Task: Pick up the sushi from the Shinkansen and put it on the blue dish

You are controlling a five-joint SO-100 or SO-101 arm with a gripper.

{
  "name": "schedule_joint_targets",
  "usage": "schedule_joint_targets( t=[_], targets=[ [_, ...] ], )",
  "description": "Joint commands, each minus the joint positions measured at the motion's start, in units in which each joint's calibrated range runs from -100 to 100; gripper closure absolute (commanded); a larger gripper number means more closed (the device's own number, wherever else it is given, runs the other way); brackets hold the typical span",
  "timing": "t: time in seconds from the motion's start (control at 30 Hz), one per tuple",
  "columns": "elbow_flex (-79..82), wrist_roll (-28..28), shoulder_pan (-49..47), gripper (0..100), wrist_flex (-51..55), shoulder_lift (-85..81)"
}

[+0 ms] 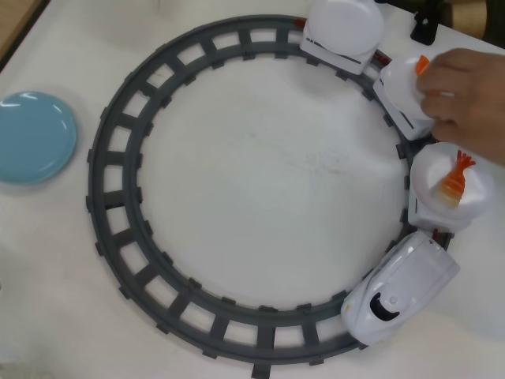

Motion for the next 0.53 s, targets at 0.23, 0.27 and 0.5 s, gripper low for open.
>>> schedule_joint_targets(
  t=[0.23, 0.27, 0.5],
  targets=[
    [0.03, -0.06, 0.39, 90, 2.49, -0.37],
    [0.03, -0.06, 0.39, 90, 2.49, -0.46],
    [0.03, -0.06, 0.30, 90, 2.49, -0.46]
  ],
)
